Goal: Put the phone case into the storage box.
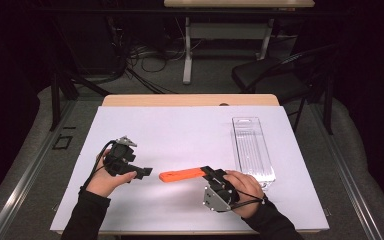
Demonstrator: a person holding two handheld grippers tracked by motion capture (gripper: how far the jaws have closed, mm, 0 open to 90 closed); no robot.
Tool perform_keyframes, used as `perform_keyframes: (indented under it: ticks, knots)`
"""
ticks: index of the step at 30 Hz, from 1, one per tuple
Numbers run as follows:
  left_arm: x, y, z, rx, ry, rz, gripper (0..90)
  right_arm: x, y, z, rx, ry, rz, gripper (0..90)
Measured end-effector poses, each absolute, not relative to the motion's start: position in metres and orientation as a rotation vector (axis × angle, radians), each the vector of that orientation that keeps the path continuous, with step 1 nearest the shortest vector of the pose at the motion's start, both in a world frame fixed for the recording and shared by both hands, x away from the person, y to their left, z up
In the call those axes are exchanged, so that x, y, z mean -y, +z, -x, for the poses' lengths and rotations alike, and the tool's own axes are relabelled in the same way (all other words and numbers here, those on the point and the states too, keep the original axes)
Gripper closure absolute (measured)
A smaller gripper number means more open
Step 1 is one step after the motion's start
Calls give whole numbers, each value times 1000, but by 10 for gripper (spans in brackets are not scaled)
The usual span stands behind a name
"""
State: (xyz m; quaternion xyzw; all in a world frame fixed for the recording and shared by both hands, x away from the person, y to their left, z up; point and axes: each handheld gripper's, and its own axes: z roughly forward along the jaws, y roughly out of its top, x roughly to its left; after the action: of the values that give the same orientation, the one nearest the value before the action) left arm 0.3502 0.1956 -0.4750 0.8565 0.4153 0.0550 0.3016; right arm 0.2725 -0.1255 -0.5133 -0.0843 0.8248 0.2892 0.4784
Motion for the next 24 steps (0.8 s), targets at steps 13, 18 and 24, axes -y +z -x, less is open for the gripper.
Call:
perform_keyframes:
  ticks: [13,18,24]
  knots:
    - [-200,-470,-346,-1084,182,-2237,157,135,-507,-280,-2179,973,-66,810]
    - [-197,-469,-345,-1060,178,-2220,159,142,-506,-285,-2219,1098,-207,810]
    - [-193,-468,-343,-1027,146,-2185,166,148,-508,-291,-2241,1256,-371,810]
